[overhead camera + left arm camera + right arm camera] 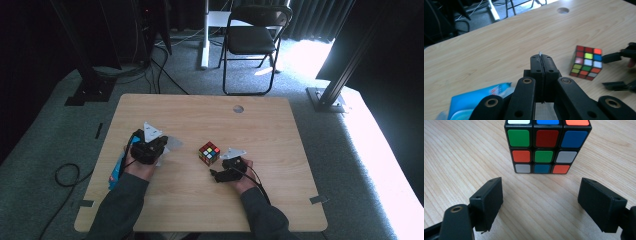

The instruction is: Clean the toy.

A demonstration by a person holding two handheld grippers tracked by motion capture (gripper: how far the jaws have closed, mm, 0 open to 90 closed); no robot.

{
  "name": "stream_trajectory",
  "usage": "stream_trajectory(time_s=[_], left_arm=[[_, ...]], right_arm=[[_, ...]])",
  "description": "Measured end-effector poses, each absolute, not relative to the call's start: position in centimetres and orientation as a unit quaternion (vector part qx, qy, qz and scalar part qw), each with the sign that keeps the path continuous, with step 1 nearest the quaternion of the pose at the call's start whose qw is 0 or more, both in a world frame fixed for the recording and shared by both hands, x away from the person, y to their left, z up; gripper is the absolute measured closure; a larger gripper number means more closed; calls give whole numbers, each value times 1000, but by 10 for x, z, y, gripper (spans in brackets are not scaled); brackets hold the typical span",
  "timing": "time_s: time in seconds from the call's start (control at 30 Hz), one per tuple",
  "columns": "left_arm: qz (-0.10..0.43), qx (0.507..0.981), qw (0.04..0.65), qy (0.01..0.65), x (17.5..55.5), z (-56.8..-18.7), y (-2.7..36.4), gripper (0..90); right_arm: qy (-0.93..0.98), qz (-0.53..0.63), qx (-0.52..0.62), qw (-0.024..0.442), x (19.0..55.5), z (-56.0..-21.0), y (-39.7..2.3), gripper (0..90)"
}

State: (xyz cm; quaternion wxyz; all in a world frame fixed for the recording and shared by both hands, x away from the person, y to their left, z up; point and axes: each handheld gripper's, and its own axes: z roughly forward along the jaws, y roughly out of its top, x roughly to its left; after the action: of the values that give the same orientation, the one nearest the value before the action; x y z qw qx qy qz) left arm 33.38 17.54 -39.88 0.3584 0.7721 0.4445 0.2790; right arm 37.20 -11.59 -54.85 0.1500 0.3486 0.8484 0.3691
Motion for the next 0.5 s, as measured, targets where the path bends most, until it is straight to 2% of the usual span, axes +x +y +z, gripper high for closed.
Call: stream_trajectory(time_s=[0.5], left_arm=[[277,768,292,498,323,-450,215,885]], right_arm=[[848,370,348,150,372,-549,-116,198]])
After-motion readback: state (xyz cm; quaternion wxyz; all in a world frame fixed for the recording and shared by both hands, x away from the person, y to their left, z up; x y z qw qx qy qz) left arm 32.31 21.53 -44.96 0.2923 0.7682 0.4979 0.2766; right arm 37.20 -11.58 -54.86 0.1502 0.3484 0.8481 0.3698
